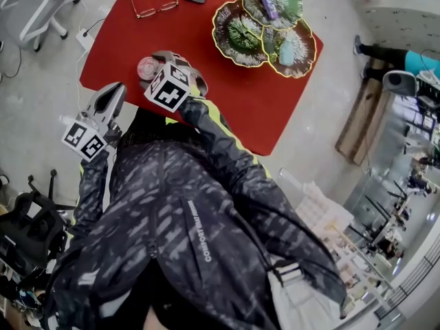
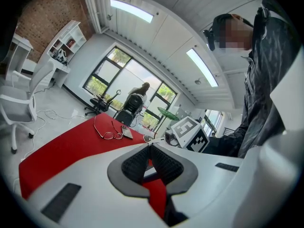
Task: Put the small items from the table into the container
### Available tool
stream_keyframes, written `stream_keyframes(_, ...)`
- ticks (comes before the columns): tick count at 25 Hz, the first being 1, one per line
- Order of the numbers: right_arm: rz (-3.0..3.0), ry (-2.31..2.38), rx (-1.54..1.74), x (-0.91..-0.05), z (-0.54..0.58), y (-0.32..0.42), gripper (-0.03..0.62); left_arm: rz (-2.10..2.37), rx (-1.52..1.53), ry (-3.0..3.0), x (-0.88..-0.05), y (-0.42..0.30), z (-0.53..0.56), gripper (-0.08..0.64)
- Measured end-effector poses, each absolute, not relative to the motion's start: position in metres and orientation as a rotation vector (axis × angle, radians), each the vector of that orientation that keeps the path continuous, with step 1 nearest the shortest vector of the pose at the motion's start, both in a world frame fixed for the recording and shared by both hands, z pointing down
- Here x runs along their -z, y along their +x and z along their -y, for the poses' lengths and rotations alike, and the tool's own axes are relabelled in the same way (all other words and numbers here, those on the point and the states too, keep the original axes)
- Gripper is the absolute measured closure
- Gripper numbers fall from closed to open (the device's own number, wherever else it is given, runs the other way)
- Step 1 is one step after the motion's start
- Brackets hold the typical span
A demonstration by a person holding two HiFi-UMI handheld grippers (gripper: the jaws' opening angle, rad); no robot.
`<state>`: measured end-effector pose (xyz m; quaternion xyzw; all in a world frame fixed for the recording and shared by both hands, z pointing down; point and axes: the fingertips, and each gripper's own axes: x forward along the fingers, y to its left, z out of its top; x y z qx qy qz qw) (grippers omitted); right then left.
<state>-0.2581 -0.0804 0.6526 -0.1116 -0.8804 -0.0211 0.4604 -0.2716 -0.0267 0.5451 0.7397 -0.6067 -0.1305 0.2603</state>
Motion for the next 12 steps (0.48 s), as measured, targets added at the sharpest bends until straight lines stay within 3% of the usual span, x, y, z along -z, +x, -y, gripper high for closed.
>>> stream_keyframes(12, 2.209, -0.199, 0.057, -0.606, 0.095, -0.247, 0.272, 1.651, 0.382, 2.062, -0.524, -0.263, 0.040, 0.548)
